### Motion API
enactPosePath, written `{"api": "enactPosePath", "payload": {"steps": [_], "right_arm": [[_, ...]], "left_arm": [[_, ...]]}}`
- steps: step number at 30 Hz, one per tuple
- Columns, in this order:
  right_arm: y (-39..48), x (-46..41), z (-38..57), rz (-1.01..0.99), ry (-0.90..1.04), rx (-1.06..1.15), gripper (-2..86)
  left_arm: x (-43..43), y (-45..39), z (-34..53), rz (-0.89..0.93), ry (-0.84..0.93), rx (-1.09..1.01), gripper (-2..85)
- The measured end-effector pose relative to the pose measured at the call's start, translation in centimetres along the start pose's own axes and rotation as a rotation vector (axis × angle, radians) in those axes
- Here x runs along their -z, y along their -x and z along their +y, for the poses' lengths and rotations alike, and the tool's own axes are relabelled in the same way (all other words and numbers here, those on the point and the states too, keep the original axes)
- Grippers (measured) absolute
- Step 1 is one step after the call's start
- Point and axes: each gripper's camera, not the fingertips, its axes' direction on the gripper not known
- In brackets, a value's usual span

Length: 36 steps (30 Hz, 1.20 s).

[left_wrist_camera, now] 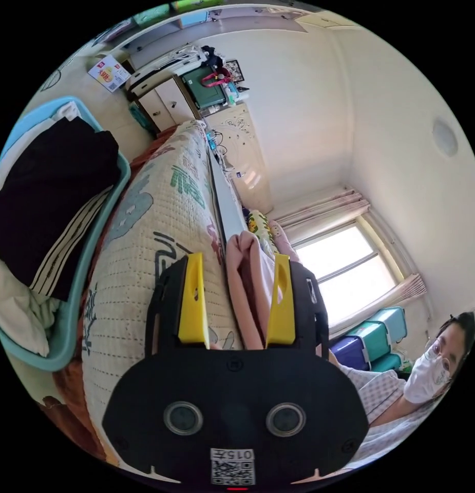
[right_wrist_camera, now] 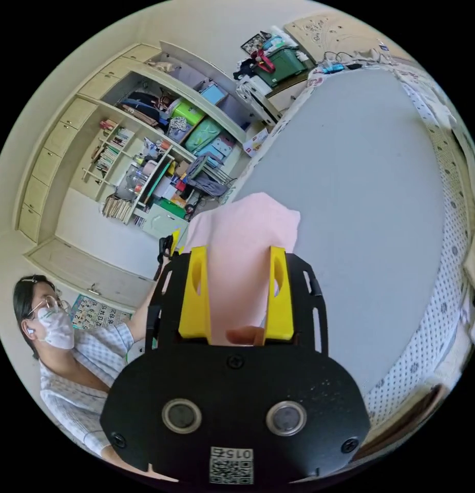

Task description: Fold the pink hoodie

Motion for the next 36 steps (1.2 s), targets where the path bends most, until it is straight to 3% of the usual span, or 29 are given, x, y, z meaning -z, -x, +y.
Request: {"api": "enactPosePath", "payload": {"steps": [5,9,17,20,24,26,32,36], "right_arm": [[4.8,-7.6,-6.1,0.143,0.161,0.151,18.0],[7.3,-11.4,-8.8,0.247,0.258,0.204,18.8],[5.2,-13.4,-8.7,0.204,0.218,0.134,19.8],[5.4,-14.2,-7.6,0.287,0.190,0.153,22.4],[3.7,-18.4,-6.8,0.126,0.193,0.087,22.9],[3.2,-21.1,-6.1,0.142,0.227,0.069,22.8],[4.7,-25.3,-1.5,0.249,0.214,0.114,15.9],[9.4,-25.7,4.5,0.268,0.110,0.207,11.1]], "left_arm": [[0.2,0.8,-0.2,0.005,0.018,-0.005,18.0],[0.5,1.8,-0.2,-0.006,0.024,0.032,12.5],[1.1,2.8,-0.1,0.037,0.015,0.036,9.1],[1.2,2.8,0.0,0.038,0.012,0.035,9.0],[1.2,2.8,0.2,0.044,0.011,0.038,8.9],[1.2,2.7,0.4,0.045,0.009,0.038,8.9],[0.9,1.3,1.1,-0.006,0.007,0.012,8.0],[1.4,-4.1,2.3,-0.094,-0.017,-0.126,7.1]]}}
